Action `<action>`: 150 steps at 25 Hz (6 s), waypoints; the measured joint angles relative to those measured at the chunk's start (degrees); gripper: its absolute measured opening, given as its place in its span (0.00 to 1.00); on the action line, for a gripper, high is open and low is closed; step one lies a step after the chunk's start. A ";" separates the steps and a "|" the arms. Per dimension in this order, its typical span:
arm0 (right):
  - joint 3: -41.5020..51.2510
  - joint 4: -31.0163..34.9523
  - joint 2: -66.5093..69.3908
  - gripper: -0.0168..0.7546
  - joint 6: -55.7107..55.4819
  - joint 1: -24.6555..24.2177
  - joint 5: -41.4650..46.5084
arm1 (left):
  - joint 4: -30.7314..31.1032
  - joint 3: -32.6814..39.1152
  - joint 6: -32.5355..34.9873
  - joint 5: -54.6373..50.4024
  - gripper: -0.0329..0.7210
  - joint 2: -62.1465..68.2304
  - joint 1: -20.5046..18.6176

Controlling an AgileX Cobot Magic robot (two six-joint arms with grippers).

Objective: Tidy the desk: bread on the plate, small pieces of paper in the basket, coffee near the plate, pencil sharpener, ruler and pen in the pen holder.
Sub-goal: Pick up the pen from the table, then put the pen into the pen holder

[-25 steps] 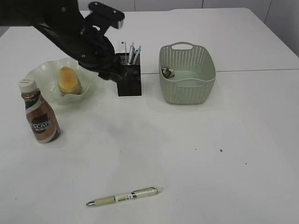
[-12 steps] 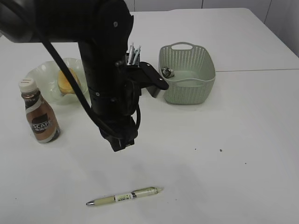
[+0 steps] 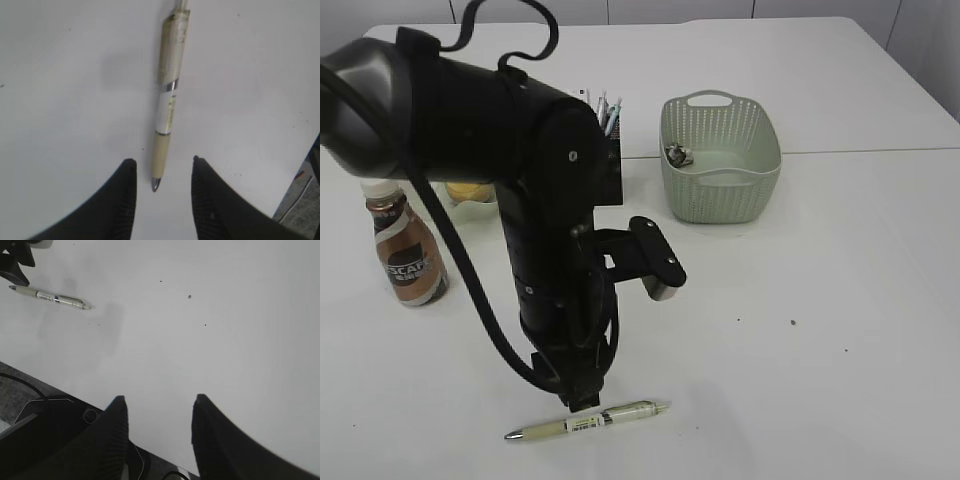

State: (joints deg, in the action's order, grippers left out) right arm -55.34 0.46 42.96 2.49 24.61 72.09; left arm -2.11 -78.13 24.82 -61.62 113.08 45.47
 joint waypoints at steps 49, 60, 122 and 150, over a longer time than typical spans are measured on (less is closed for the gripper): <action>0.00 -0.85 0.00 0.43 0.22 0.00 0.09 | -2.39 2.65 2.01 11.72 0.15 9.00 1.64; 0.00 -0.85 0.00 0.43 0.22 0.00 0.09 | -14.39 4.01 2.01 13.17 0.14 5.49 -2.59; 0.00 -0.46 0.00 0.43 0.22 0.00 0.09 | -32.76 -22.76 2.01 85.21 0.13 22.26 -17.35; 0.00 -0.46 0.00 0.43 0.22 0.00 0.09 | -34.78 -23.13 2.16 79.47 0.45 22.20 -17.47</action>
State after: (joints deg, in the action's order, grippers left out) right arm -55.34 0.00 42.96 2.70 24.61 72.18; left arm -36.89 -101.26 26.99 17.85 135.29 27.99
